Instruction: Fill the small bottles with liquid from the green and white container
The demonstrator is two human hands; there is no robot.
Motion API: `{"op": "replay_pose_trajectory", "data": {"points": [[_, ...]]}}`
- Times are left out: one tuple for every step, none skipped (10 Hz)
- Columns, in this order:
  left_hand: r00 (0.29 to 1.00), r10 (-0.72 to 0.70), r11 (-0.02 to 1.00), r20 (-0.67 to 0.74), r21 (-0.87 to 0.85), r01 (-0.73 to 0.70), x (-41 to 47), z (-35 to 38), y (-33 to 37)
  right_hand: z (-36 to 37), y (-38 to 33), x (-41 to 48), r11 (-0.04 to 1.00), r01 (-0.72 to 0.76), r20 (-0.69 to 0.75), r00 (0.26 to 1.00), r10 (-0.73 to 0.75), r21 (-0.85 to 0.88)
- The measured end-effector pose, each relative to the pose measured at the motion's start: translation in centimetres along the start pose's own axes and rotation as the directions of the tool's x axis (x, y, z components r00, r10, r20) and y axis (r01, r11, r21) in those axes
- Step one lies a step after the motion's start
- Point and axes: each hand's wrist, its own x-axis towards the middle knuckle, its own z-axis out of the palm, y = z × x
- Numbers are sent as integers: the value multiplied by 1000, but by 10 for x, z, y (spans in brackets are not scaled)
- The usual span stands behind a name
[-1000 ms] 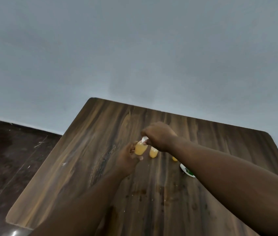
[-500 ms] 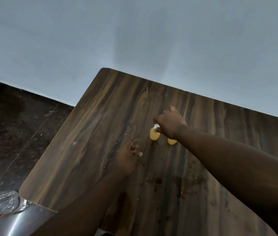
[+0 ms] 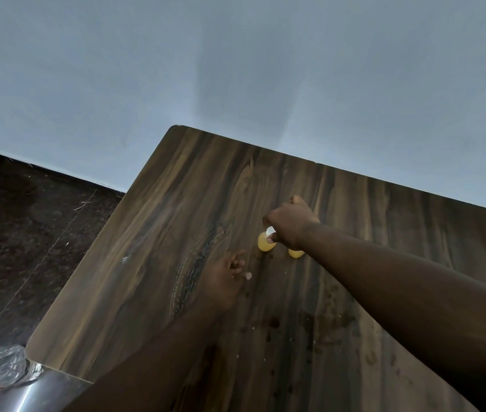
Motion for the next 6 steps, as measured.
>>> {"op": "replay_pose_trajectory", "data": {"points": [[1000, 17, 1000, 9, 3, -17, -1, 3, 1, 2, 0, 0, 1000, -3, 4, 1000, 3, 11], [1000, 10, 999, 26, 35, -10, -5, 3, 4, 1, 1, -1, 998, -14, -6, 1000, 14, 69], [999, 43, 996, 14, 74, -43, -8, 3, 10, -1, 3, -6, 996, -14, -27, 1000, 16, 90], [994, 93, 990, -48, 112, -88, -14, 0, 24, -7, 7, -17, 994, -17, -63, 998, 24, 106], [956, 265, 950, -124, 205, -236, -19, -7, 47, -15, 20, -30, 992, -50, -142, 988, 67, 120], [895, 433, 853, -113, 372, -365, -24, -15, 88, -23, 41, -52, 980, -120, -262, 952, 158, 156]]}}
